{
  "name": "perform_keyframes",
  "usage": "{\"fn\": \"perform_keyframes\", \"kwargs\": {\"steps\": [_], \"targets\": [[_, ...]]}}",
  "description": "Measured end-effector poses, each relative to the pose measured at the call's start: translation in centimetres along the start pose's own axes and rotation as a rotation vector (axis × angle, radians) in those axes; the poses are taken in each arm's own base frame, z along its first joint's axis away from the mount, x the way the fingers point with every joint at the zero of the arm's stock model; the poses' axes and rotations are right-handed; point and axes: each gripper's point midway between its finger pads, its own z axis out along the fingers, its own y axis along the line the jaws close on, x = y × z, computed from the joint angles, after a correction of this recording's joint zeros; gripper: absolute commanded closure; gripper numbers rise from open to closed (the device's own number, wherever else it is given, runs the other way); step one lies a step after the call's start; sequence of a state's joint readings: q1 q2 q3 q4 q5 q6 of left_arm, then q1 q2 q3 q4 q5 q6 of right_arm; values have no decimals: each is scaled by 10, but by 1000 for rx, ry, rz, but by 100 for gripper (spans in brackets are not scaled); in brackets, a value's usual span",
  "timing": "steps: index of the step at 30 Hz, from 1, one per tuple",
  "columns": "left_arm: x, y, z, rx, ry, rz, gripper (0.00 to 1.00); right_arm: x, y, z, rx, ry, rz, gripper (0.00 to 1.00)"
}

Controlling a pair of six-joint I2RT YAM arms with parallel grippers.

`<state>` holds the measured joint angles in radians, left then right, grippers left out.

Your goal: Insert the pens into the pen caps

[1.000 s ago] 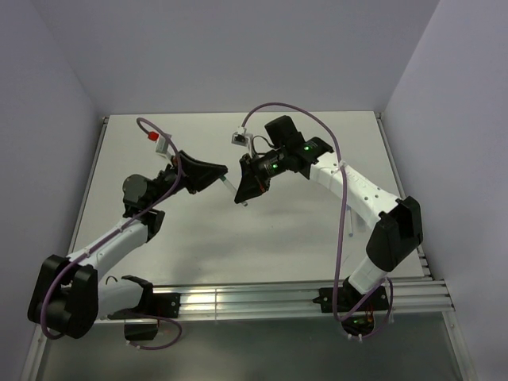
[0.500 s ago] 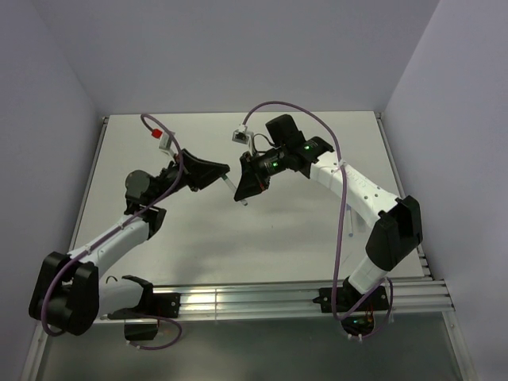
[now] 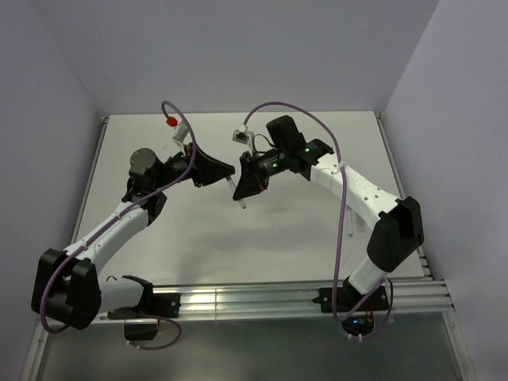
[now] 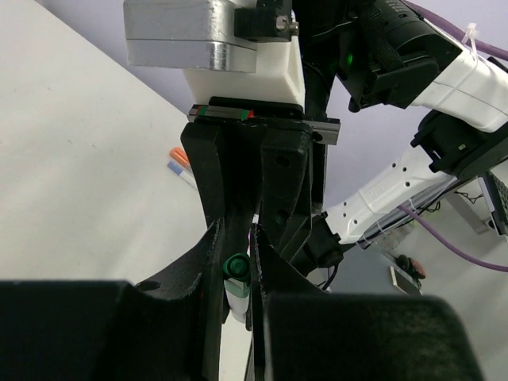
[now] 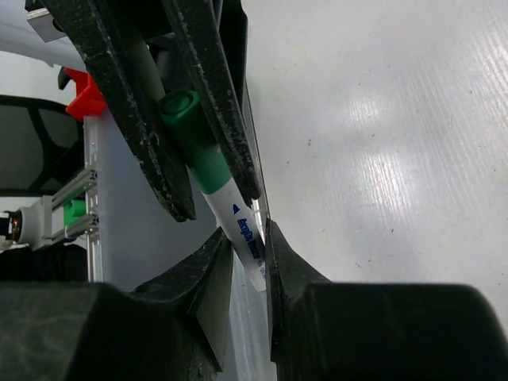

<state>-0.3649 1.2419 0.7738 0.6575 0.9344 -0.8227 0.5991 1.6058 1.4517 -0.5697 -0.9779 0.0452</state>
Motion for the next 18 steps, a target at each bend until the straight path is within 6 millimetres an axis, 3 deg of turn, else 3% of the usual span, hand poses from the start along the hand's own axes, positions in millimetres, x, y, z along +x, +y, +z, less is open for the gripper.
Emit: {"fn": "perform_keyframes", "kwargs": {"steps": [10, 13, 14, 18], "targets": [[-14, 4, -12, -18, -34, -6, 100, -14, 0, 3, -14, -55, -42, 100], [-15, 7, -14, -15, -31, -23, 91, -17, -1, 4, -15, -66, -48, 100], [-15, 8, -14, -16, -29, -30, 82, -17, -1, 4, -14, -67, -48, 100], [-9, 5, -16, 2, 3, -51, 66, -25, 0, 4, -23, -93, -72, 100]]}}
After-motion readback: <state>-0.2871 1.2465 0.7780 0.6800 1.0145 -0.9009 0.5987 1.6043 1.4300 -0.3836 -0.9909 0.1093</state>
